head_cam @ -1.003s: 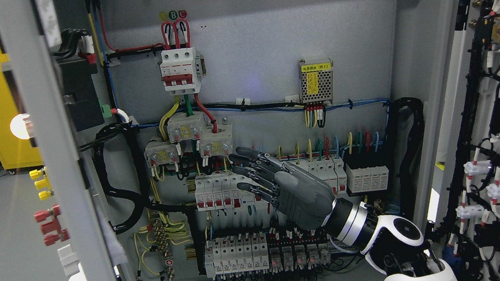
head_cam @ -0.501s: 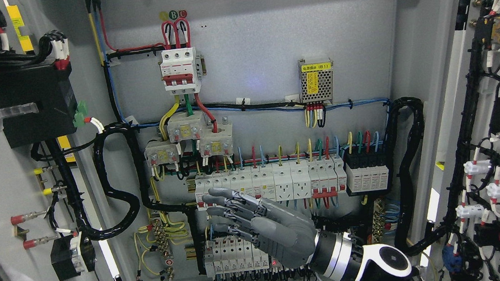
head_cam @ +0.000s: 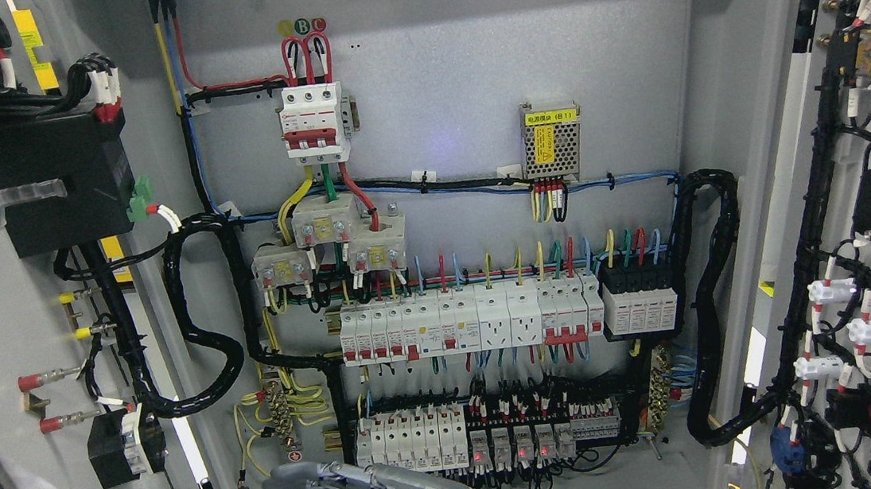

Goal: Open door with both hands
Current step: 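Withdraw the right hand down out of the cabinet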

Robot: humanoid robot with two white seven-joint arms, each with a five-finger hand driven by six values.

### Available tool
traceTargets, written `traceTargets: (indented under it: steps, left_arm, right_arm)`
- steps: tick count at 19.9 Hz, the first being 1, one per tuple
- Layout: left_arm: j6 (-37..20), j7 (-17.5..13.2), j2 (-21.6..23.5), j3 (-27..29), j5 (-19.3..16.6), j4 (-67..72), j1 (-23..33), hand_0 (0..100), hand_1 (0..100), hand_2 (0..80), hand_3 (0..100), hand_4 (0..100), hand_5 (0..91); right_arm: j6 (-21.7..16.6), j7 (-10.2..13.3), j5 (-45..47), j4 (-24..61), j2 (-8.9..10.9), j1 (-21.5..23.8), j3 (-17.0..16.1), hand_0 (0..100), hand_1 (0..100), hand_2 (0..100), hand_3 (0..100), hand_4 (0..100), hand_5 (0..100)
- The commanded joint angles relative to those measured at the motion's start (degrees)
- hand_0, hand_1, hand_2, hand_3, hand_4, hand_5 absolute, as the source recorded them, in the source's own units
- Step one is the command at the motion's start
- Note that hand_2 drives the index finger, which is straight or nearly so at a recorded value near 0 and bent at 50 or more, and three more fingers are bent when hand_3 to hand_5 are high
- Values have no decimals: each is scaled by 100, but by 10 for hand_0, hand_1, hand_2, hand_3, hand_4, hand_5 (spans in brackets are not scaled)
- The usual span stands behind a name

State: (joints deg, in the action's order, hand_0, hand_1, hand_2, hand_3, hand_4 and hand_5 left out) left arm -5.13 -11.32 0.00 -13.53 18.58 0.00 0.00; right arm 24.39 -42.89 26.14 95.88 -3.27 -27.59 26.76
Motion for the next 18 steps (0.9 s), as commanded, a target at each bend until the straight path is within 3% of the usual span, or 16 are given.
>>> traceTargets:
  steps: [1, 4, 8, 18]
  left_arm:
    - [-14, -2, 141, -1, -4, -53, 26, 120, 556, 0, 0, 0, 0]
    - [-23, -2, 141, -1, -4, -53, 26, 120, 556, 0, 0, 0, 0]
    - [-32, -2, 150, -1, -4, -53, 26, 120, 556, 0, 0, 0, 0]
    - [-41, -2, 132, -1, -4, -62, 26, 120, 556, 0, 0, 0, 0]
  right_arm:
    - [5, 0, -223, 125, -138, 114, 1235, 0, 500, 40, 0, 0, 0]
    - [5, 9, -267, 28, -375, 87, 1252, 0, 500, 40, 0, 0, 0]
    - [22, 123, -417, -139, -499, 70, 1244, 0, 500, 40, 0, 0, 0]
    - [13, 220, -373, -218, -525, -281, 1401, 0, 500, 40, 0, 0, 0]
